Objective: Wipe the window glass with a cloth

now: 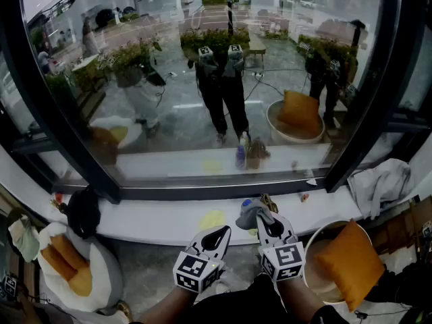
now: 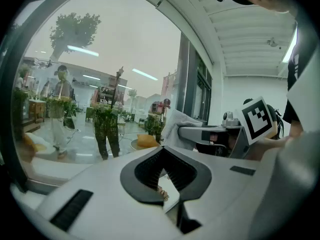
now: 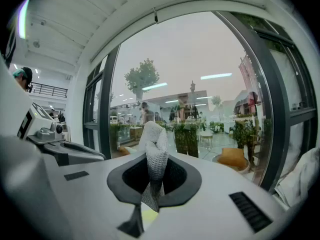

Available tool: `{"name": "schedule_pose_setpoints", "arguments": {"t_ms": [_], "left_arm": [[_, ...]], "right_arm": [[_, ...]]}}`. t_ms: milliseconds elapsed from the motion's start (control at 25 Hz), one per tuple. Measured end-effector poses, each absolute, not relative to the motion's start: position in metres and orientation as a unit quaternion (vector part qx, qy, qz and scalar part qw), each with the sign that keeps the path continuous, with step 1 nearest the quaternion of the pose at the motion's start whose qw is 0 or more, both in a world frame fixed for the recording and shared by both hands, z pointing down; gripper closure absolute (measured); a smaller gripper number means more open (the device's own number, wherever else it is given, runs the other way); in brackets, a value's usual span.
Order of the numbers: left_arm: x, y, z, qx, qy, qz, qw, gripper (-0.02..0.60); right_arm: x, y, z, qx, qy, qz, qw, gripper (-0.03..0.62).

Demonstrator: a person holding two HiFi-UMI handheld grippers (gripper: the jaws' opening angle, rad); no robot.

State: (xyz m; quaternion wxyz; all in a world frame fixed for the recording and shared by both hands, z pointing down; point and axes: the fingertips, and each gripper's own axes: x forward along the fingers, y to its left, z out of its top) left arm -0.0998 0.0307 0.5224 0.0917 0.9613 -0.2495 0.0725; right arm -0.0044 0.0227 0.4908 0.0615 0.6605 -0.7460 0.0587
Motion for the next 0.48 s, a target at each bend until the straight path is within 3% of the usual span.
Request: {"name": "schedule_pose_setpoints", "arguments": {"t_ms": [480], "left_arm": [[-0.1034,0.0275,0.5245,0.961,-0.251,0.072,0.094,0.574]], "right_arm": [[-0.0088,0.0186,0.4929,0.656,-0.749,0.069,0.050,0.553]]}}
